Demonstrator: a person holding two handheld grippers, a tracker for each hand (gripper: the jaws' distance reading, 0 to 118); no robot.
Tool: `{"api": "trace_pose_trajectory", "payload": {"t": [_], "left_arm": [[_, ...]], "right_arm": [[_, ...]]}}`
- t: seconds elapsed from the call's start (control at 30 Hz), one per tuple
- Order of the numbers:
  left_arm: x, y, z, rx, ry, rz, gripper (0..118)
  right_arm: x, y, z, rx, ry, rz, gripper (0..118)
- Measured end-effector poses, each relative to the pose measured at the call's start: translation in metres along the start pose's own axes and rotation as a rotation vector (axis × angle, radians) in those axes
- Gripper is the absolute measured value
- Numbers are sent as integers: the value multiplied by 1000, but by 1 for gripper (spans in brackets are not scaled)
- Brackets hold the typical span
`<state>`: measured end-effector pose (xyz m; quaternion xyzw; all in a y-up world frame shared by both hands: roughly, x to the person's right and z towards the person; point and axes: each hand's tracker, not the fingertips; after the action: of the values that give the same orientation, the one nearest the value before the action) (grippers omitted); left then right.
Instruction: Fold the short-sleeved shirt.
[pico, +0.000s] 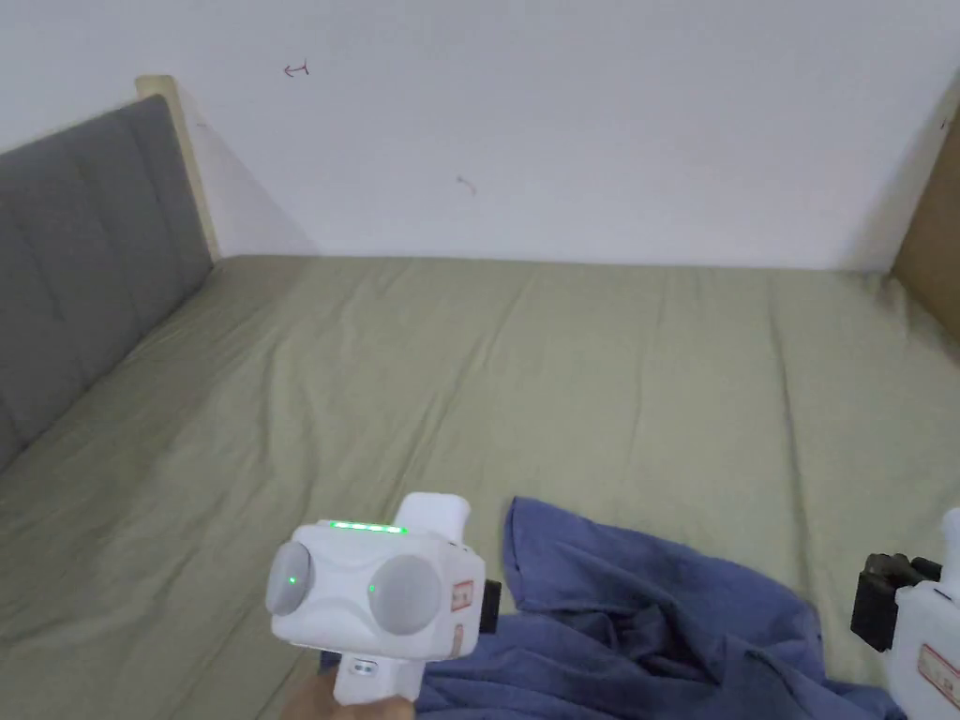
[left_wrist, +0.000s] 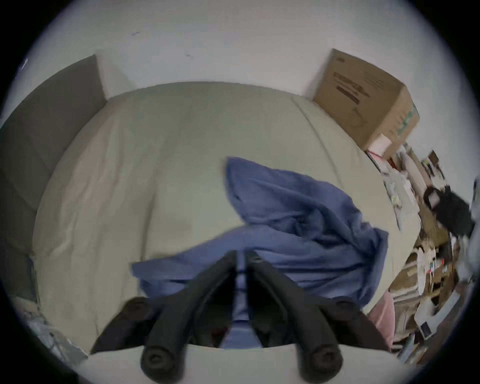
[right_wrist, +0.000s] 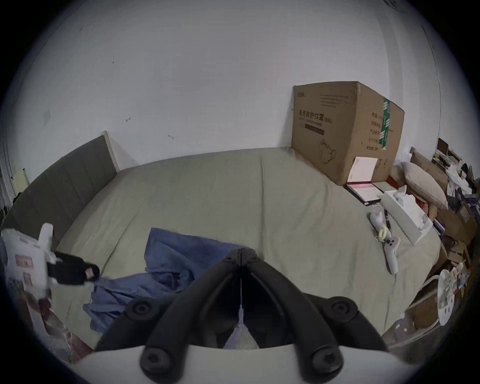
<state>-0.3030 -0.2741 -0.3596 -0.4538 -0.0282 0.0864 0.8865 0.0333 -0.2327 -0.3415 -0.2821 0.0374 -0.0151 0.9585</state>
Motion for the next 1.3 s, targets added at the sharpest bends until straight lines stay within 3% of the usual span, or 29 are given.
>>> {"api": "trace_pose_trajectory", "payload": {"t": [0.03,0.1,0.13,0.2,0.3,0.33,0.37,0.4,0.43,0.47,0.57,0.6,0.73,0.87,0.9,0.97,1.0,1.03,1.13,1.23,1.3], "left_arm": [[-13,5,0,11,34,23,49],[-43,12,-7,-17,131,76,114],[-55,13,-15,-43,170,99,118],[-79,12,-29,-36,191,125,109],[-101,2,-61,-166,220,212,105],[-103,-1,-68,-178,199,230,96],[-106,-4,-78,-206,167,236,75],[-107,-13,-90,-221,145,254,45],[-107,-17,-98,-240,140,265,41],[-104,-22,-105,-270,224,252,38],[-94,-20,-86,-180,226,202,31],[-93,-17,-82,-160,224,197,2],[-96,-12,-65,-134,183,240,3],[-96,-8,-45,-95,139,247,3],[-96,-7,-40,-86,135,250,3],[-97,-8,-35,-69,132,252,3],[-98,-7,-32,-67,132,254,3],[-98,-6,-31,-63,133,252,3],[-96,-5,-26,-55,136,240,3],[-95,-3,-27,-49,132,221,3],[-94,1,-28,-51,141,193,3]], "right_arm": [[-1,0,-2,-2,2,1,1],[-4,-1,-5,-8,9,8,1],[-5,-2,-7,-12,11,12,1],[-5,-4,-12,-25,13,24,1],[-5,-9,-20,-48,12,22,1],[-2,-11,-24,-55,13,20,1],[-1,-13,-27,-63,14,20,1],[-1,-14,-29,-70,14,21,1],[-1,-14,-30,-78,14,24,1],[0,-16,-32,-86,11,30,1],[4,-17,-36,-99,14,47,1],[2,-16,-37,-102,16,53,1],[8,1,-55,-123,109,3,1],[4,35,-103,-192,254,76,4],[2,44,-122,-230,304,79,21],[-4,52,-163,-353,356,125,77],[-6,55,-185,-415,364,186,93],[-15,49,-198,-430,342,202,93],[-29,36,-259,-532,228,350,93],[-32,19,-304,-652,262,354,91],[-32,3,-323,-707,225,362,69]]}}
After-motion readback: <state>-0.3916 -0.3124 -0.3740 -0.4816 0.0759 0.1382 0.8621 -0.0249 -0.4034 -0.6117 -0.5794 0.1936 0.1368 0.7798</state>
